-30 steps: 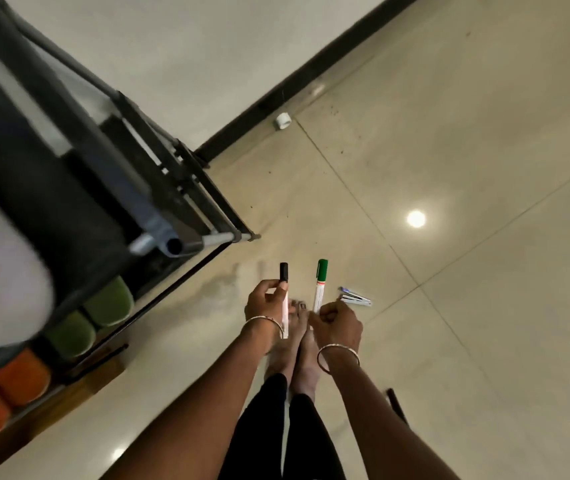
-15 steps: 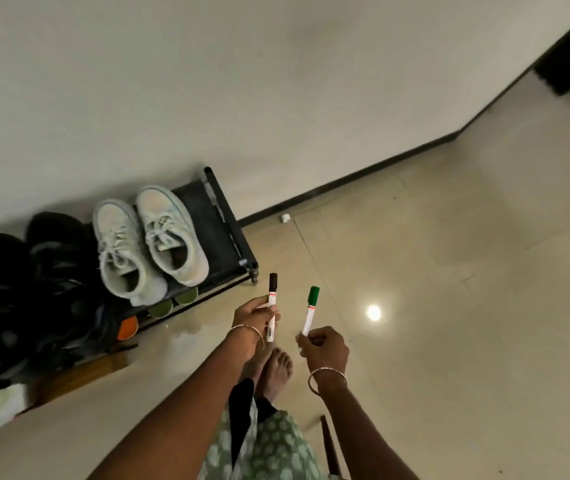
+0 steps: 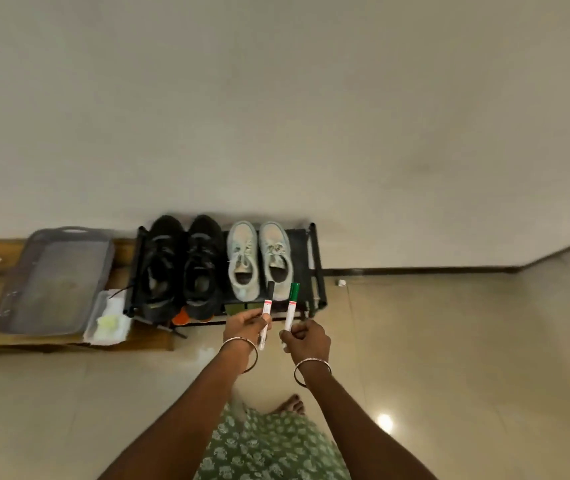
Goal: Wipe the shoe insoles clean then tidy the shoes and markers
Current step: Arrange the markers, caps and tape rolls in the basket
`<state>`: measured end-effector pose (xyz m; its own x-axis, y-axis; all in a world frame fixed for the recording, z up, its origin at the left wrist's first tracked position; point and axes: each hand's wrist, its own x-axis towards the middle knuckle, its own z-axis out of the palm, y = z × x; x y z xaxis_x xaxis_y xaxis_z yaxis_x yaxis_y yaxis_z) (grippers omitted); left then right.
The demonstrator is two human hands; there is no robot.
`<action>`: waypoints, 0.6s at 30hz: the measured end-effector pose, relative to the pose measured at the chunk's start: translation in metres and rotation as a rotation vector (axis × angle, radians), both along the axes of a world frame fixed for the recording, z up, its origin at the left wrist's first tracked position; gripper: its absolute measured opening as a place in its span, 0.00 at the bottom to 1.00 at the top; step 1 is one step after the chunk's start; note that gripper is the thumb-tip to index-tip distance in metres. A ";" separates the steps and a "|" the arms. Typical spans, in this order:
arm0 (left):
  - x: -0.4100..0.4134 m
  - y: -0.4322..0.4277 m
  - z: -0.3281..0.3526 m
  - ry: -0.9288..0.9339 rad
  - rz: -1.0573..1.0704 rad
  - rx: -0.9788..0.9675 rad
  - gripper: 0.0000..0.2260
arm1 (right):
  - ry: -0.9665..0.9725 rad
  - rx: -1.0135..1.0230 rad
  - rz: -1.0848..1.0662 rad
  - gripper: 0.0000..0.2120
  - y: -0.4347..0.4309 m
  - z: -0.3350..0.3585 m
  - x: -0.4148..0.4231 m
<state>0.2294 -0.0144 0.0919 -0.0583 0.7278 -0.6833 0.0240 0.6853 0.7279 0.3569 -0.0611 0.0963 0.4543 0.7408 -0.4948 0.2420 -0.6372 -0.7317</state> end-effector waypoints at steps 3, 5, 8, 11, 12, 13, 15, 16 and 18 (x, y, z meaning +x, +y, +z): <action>-0.049 0.001 0.012 0.046 0.099 0.023 0.08 | 0.002 0.034 0.123 0.13 0.020 0.012 -0.041; -0.077 0.003 0.018 0.075 0.128 0.060 0.10 | 0.005 0.052 0.192 0.13 0.029 0.015 -0.066; -0.128 0.003 0.028 0.107 0.173 0.103 0.09 | -0.026 0.062 0.299 0.10 0.041 0.017 -0.117; -0.180 0.004 0.031 0.109 0.223 0.105 0.09 | -0.052 0.062 0.332 0.10 0.048 0.021 -0.170; -0.198 0.005 0.031 0.115 0.230 0.094 0.08 | -0.056 0.058 0.342 0.10 0.049 0.025 -0.188; -0.221 0.004 0.031 0.117 0.243 0.080 0.08 | -0.059 0.052 0.351 0.09 0.050 0.025 -0.210; -0.260 0.004 0.030 0.131 0.285 0.066 0.09 | -0.066 0.038 0.359 0.10 0.053 0.025 -0.243; -0.285 0.004 0.030 0.140 0.308 0.058 0.10 | -0.072 0.030 0.365 0.10 0.054 0.026 -0.266; -0.328 0.005 0.031 0.134 0.341 0.050 0.11 | -0.084 0.024 0.376 0.10 0.057 0.026 -0.305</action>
